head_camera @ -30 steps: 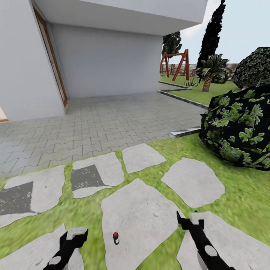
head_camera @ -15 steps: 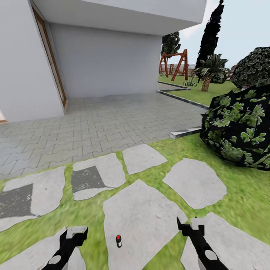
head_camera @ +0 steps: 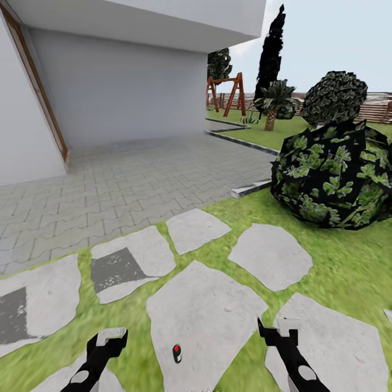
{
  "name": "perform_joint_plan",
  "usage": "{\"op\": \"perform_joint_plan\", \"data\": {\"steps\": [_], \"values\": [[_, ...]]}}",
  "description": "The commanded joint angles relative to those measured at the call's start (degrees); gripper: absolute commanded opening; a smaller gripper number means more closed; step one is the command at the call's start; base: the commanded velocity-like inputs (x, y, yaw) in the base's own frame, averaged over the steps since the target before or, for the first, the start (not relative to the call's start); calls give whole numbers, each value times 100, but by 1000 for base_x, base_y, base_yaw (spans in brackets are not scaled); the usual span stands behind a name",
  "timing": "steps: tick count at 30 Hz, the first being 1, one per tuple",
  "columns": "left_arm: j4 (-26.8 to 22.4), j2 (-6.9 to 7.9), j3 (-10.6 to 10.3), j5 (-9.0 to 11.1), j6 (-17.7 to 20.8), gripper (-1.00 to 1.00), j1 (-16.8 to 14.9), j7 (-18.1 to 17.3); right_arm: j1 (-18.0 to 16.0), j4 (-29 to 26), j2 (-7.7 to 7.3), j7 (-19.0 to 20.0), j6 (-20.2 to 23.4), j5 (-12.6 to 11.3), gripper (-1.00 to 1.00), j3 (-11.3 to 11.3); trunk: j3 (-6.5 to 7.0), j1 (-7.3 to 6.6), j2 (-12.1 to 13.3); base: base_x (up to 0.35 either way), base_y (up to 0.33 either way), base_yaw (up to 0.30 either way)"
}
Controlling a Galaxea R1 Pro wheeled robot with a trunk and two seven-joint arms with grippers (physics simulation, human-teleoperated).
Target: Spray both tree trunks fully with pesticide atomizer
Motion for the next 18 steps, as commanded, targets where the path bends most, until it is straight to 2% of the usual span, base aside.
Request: {"op": "perform_joint_plan", "data": {"steps": [1,7,18], "values": [[-1,0,1,0,-1,100,0,0,0,0,0,0,0,0,100,0,0,0,0,-71,307,-300],[-4,0,3,0,-3,100,0,0,1,0,0,-1,0,0,100,-1,0,0,0,-70,272,-300],[-5,8,32,0,-20,100,8,26,0,0,0,-10,0,0,100,-1,0,0,0,-7,29,-300]]}}
